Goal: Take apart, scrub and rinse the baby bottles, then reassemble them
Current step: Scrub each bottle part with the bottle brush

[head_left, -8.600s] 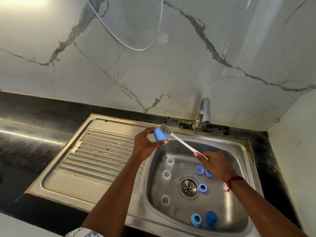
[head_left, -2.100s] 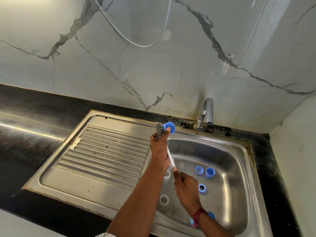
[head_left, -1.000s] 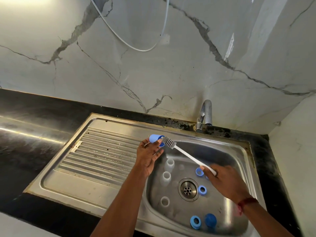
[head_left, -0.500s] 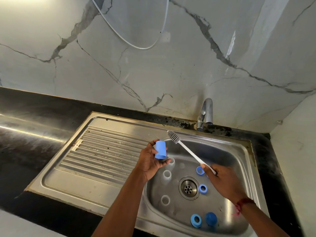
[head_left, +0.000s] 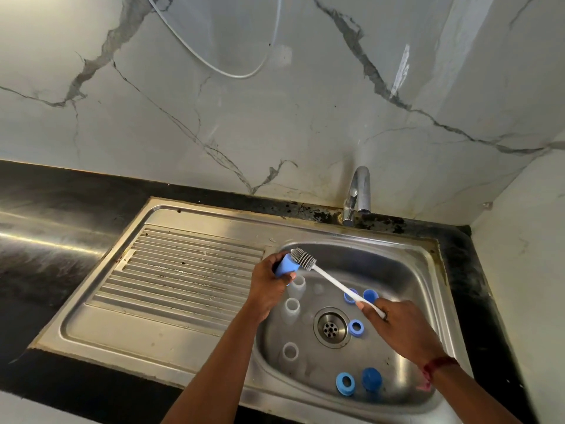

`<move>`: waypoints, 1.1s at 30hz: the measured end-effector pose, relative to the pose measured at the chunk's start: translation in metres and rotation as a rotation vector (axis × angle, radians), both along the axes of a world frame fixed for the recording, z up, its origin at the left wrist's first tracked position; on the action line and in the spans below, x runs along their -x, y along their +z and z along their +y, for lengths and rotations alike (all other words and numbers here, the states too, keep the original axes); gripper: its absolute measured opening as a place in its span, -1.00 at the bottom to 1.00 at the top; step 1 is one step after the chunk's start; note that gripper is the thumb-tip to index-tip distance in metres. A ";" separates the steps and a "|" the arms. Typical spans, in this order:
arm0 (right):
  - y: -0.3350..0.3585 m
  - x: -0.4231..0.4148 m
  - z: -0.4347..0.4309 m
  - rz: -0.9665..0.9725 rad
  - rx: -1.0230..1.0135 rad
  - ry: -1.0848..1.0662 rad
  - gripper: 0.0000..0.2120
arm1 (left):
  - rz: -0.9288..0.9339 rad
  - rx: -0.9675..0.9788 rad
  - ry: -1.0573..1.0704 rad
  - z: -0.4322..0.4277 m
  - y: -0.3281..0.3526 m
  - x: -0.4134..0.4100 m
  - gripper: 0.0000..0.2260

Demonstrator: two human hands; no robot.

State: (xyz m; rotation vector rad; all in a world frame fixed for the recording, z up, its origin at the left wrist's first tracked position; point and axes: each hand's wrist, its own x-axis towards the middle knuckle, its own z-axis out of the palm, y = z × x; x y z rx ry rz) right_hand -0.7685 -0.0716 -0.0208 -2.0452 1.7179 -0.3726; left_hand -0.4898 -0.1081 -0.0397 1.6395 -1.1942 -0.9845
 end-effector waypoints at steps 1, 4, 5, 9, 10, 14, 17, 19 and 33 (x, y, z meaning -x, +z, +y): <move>0.001 0.000 0.001 0.014 0.014 -0.004 -0.55 | -0.055 0.001 0.003 -0.001 0.000 0.001 -0.59; 0.006 -0.007 0.003 0.033 0.024 -0.010 -0.55 | -0.148 0.015 -0.010 -0.004 0.002 0.008 -0.56; 0.007 -0.010 0.002 0.026 0.014 -0.021 -0.56 | -0.159 0.024 -0.002 -0.005 0.004 0.010 -0.57; 0.005 -0.012 -0.008 0.016 0.029 -0.064 -0.54 | -0.124 0.048 0.047 -0.012 0.011 0.015 -0.57; 0.003 -0.010 -0.010 0.016 0.038 -0.064 -0.53 | -0.102 0.038 0.066 -0.014 0.013 0.014 -0.57; -0.003 -0.005 -0.012 0.026 0.041 -0.034 -0.54 | -0.066 0.007 0.106 -0.019 0.014 0.008 -0.58; -0.002 -0.004 -0.010 0.046 0.057 0.000 -0.58 | -0.087 0.008 0.120 -0.021 0.014 0.005 -0.58; 0.000 -0.006 -0.009 0.044 0.064 0.008 -0.58 | -0.136 0.007 0.088 -0.022 0.015 0.005 -0.57; 0.007 -0.017 -0.006 -0.046 -0.002 -0.052 -0.54 | -0.048 0.024 0.121 -0.014 0.017 0.009 -0.60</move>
